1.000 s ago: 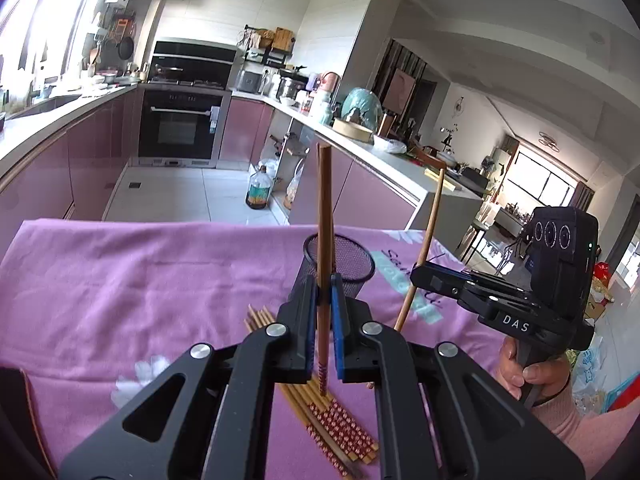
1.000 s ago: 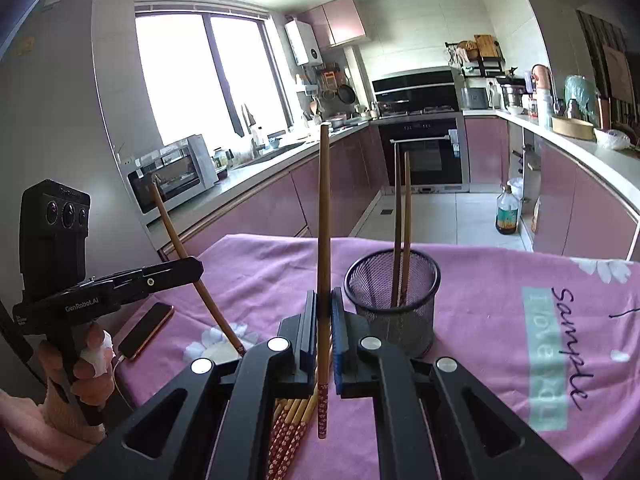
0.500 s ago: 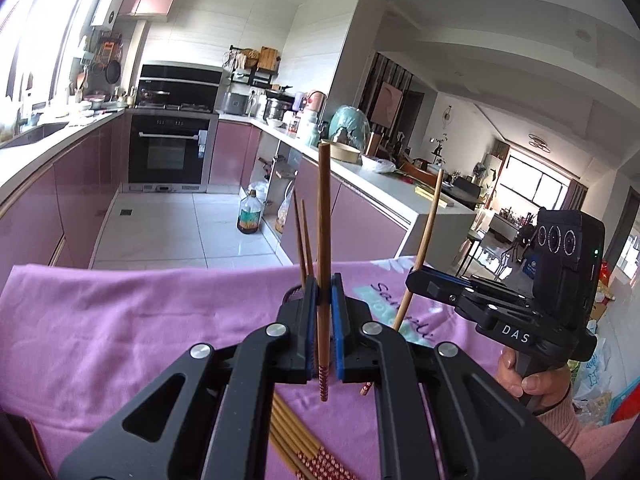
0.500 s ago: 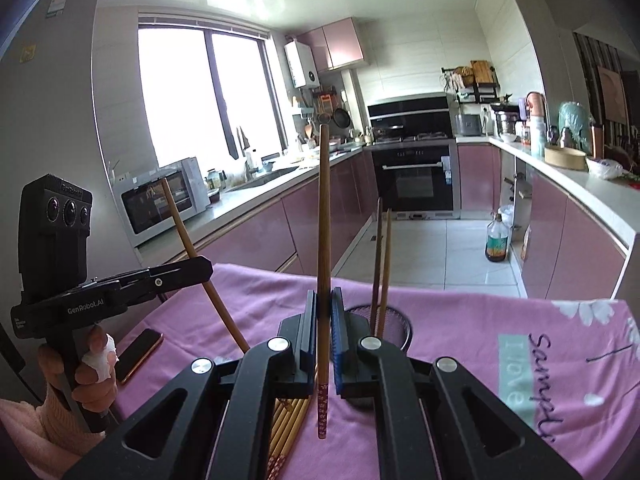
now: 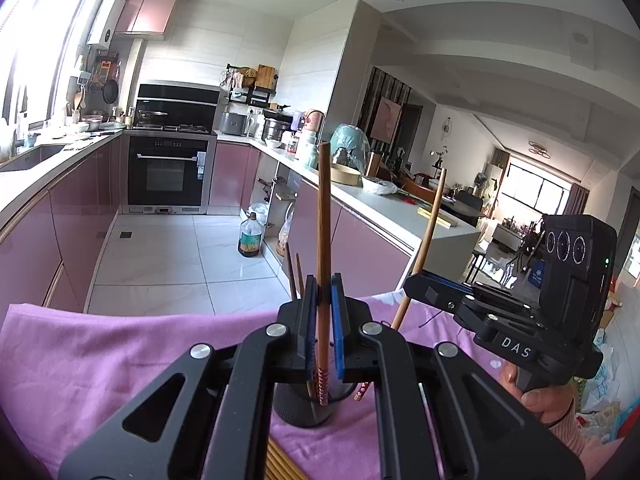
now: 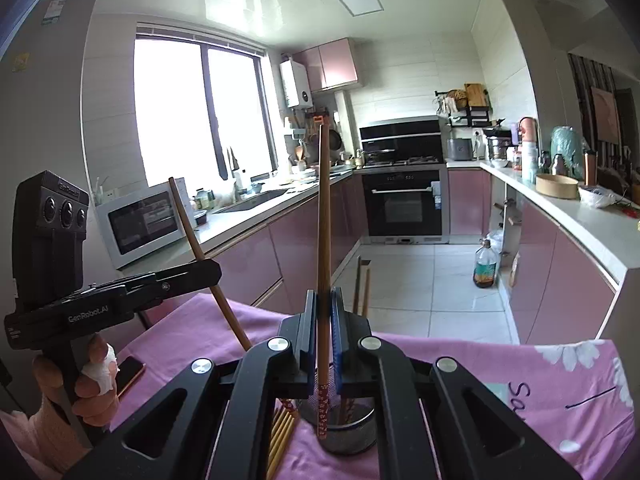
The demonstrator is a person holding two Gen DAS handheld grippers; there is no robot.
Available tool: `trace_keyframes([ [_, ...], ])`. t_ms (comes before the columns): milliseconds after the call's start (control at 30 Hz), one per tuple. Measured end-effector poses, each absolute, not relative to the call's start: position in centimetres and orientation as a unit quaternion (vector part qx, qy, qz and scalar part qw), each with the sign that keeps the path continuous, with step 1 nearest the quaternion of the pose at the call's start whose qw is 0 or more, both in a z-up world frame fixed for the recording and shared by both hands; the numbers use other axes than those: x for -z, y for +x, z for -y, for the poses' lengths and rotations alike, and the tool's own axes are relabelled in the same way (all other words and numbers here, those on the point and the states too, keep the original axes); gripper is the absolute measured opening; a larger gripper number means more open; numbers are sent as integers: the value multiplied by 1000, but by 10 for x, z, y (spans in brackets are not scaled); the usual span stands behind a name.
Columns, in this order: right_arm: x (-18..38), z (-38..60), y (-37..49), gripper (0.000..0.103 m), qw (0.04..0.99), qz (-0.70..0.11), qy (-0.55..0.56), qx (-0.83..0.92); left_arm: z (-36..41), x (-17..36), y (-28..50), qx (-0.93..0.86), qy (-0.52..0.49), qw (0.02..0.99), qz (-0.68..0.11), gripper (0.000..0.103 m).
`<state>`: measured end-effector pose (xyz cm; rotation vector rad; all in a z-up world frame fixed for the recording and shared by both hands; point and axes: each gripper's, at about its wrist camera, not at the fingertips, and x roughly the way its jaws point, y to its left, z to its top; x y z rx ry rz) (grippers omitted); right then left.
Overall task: Organize utensils
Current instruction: 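Raise both chopsticks upright and carry them above the mesh cup, then drop both chopsticks into the mesh cup by opening both grippers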
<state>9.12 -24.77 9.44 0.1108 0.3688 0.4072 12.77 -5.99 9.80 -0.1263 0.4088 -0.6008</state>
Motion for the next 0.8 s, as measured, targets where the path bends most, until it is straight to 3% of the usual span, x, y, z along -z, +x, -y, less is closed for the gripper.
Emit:
trace_keyframes([
  [233, -87, 249, 110, 5, 961, -193, 61, -190, 73, -96, 139, 284, -44, 937, -200, 7],
  [800, -44, 240, 140, 5, 940, -277, 64, -190, 92, -45, 172, 299, -1, 907, -296, 7],
])
